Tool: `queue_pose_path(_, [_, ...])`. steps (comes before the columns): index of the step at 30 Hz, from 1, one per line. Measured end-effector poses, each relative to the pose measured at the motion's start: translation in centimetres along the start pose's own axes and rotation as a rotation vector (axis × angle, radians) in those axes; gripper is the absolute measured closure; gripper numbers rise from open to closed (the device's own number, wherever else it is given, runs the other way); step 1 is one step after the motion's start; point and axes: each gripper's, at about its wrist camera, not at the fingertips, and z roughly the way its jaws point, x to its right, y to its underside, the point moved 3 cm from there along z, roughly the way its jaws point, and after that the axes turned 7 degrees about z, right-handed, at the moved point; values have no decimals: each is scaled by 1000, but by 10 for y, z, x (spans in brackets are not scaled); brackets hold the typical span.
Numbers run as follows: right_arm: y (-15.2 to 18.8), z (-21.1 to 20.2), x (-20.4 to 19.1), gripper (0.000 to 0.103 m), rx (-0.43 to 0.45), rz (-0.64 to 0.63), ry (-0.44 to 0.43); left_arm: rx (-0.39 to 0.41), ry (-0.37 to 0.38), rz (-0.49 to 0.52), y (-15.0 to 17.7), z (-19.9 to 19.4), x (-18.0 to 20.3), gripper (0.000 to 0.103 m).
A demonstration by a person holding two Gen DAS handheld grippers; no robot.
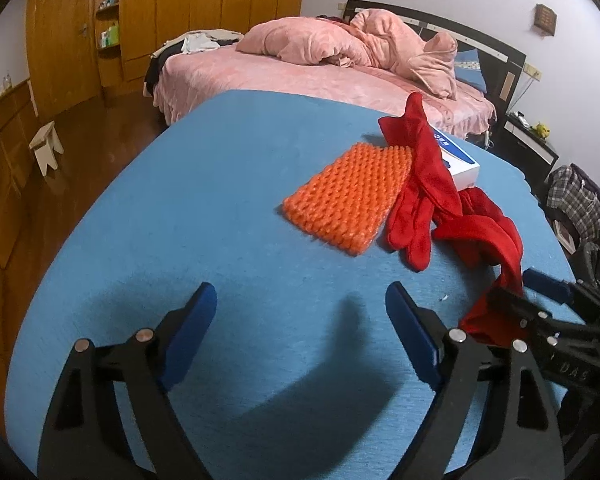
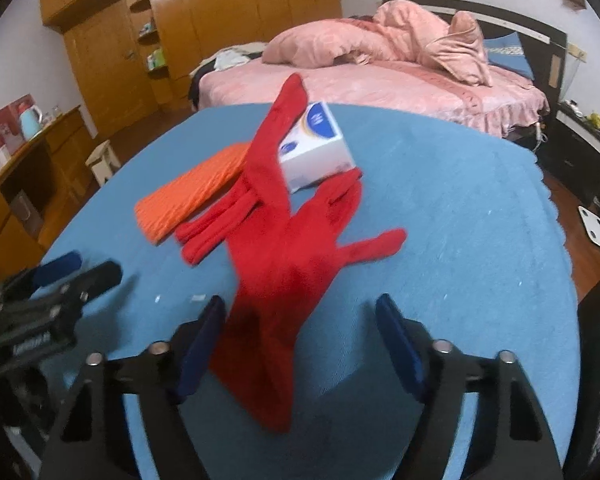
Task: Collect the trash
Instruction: 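Grasp a red glove with the right tool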
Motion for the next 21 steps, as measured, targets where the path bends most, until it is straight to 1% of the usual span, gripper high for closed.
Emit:
queue_pose_path(1, [0, 1, -1, 53, -9, 1, -6, 0, -1, 3, 0, 0, 1, 20])
queue_pose_path(2, [0, 2, 0, 62, -12, 5, -9, 1, -2, 5, 0, -1, 1, 20])
queue_pose_path(3, [-1, 1, 1, 67, -11, 9, -16, 3, -3, 9, 0, -1, 2, 20])
queue_pose_path(4, [-1, 0, 1, 82, -11, 9, -24, 7, -4, 14, 0, -2, 3, 20])
queue_pose_path(5, [-1, -1, 2, 93, -10, 5, -25, 8, -5, 17, 0, -2, 4, 20])
queue_pose_path(7, [0, -6, 6, 97, 7, 11, -21, 9, -7, 25, 0, -2, 6, 20])
queue_pose_path(10, [-2, -18, 15, 97, 55, 32, 6, 12, -10, 32, 0, -3, 8, 20])
queue_pose_path(13, [-13, -30, 35, 97, 105, 85, 51, 11, -13, 40, 0, -3, 10, 20])
queue_pose_path(16, [-20, -28, 52, 97, 100, 118, 81, 11, -17, 50, 0, -3, 12, 20])
queue_pose_path(18, [-24, -24, 57, 90, 88, 136, 83, 14, -20, 57, 0, -3, 12, 20])
queue_pose_path(19, [-24, -22, 59, 82, 79, 144, 68, 15, -20, 59, 0, -3, 13, 20])
queue_pose_path(20, [-24, -22, 60, 70, 78, 144, 63, 16, -20, 60, 0, -4, 13, 20])
queue_pose_path(21, [-25, -22, 59, 64, 80, 140, 57, 16, -20, 61, 0, -4, 13, 20])
